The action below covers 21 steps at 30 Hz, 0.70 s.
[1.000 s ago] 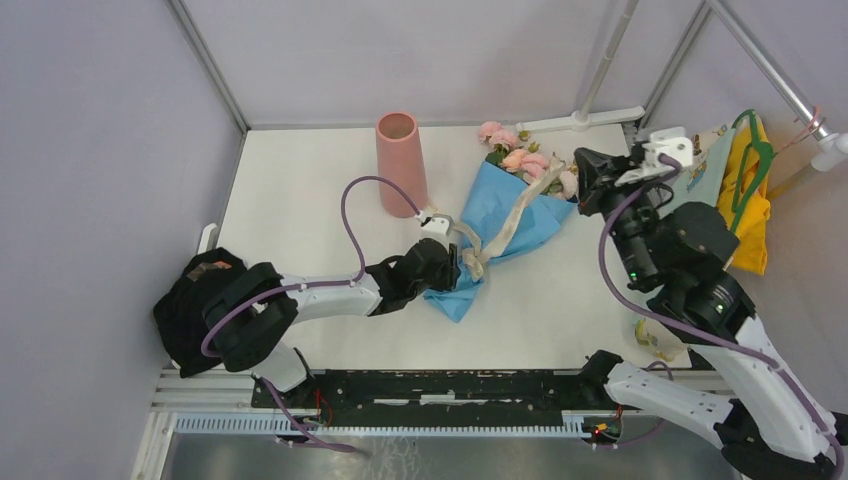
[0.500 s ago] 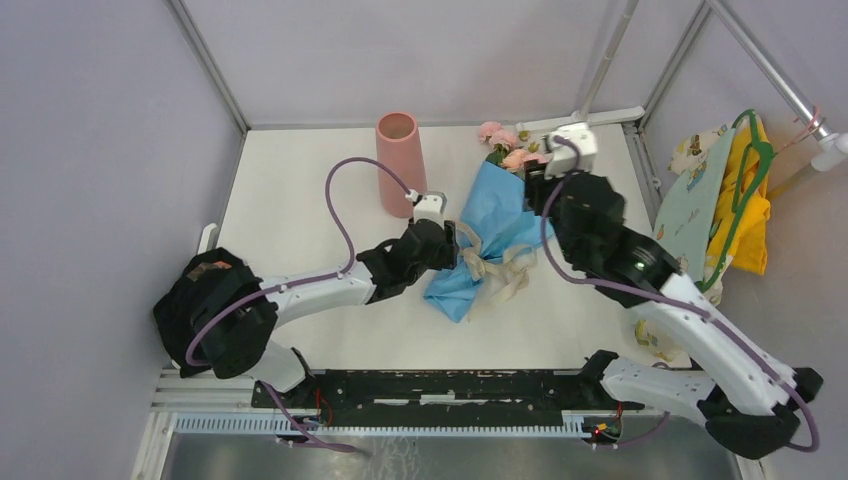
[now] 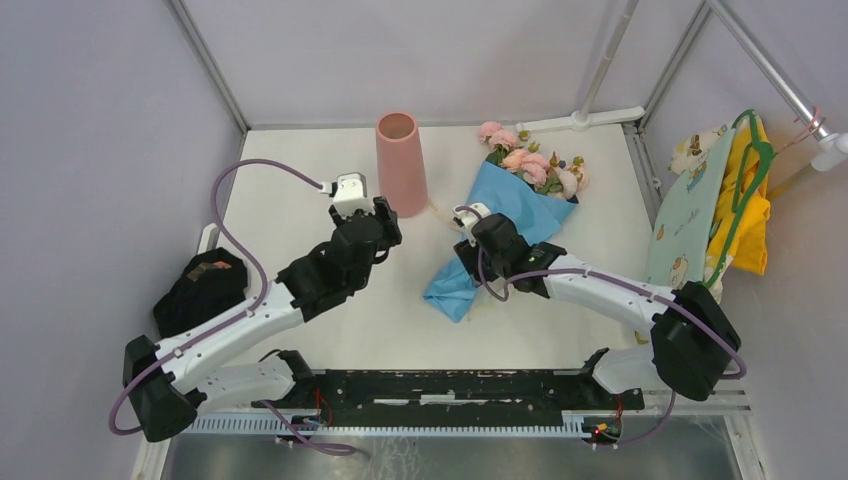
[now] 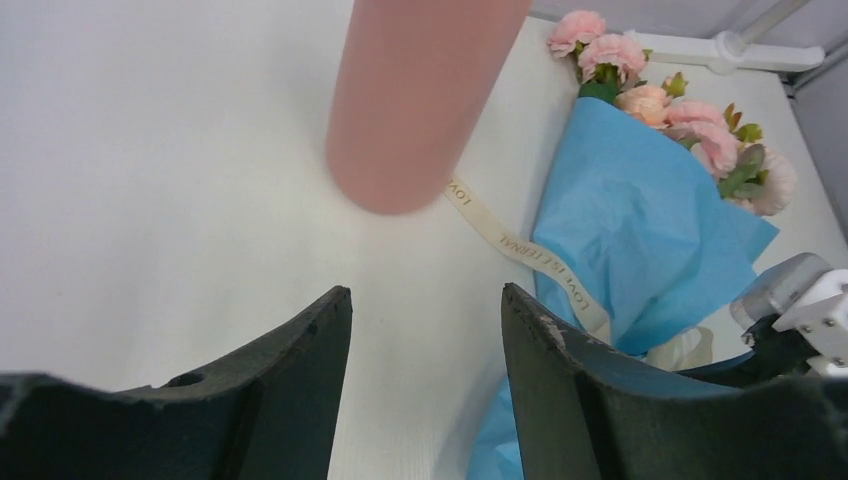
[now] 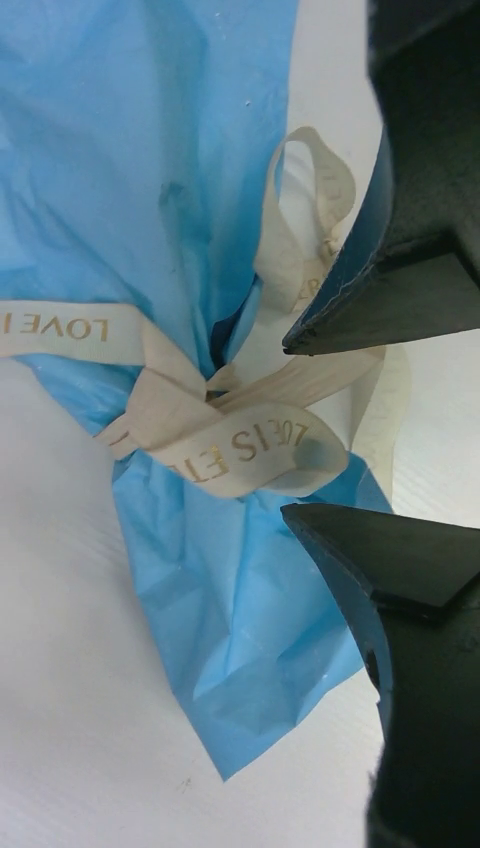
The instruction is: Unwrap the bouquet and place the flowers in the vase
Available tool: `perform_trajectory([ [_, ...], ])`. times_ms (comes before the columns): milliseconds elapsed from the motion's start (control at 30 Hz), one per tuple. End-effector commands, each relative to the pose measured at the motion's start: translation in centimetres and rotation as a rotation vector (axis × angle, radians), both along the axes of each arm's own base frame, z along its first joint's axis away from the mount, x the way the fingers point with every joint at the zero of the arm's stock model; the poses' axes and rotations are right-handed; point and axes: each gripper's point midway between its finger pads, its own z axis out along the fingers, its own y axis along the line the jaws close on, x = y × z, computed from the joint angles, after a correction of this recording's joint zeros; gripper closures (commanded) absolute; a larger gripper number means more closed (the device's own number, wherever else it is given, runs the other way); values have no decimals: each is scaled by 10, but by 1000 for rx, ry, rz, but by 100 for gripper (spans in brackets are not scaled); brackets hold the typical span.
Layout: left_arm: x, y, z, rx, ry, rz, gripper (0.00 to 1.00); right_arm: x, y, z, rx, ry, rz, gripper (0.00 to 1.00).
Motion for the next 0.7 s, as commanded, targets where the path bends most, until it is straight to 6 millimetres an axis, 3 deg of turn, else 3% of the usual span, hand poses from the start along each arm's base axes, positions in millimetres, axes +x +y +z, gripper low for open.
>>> perform_trajectory([
  [0, -1, 18, -22, 67, 36, 77, 37, 15, 30, 18, 117, -54, 32, 38],
  [100, -1, 16, -28, 72, 48, 74, 37, 22, 34, 11, 99, -51, 35, 38],
  [167, -1, 15, -31, 76, 55, 71, 37, 29, 38, 9, 80, -54, 37, 48],
  [267, -2, 16, -33, 78, 60, 70, 37, 43, 42, 11, 43, -74, 15, 84],
  [300, -3, 17, -32, 75, 58, 71, 36, 49, 44, 16, 37, -86, 13, 89],
  [500, -6, 23, -32, 67, 49, 81, 36, 94, 63, 76, 9, -222, -12, 91],
  [600, -6, 24, -34, 70, 51, 84, 36, 117, 74, 94, -9, -266, -25, 82],
  [667, -6, 24, -34, 72, 52, 83, 36, 131, 78, 95, -31, -272, -41, 77],
])
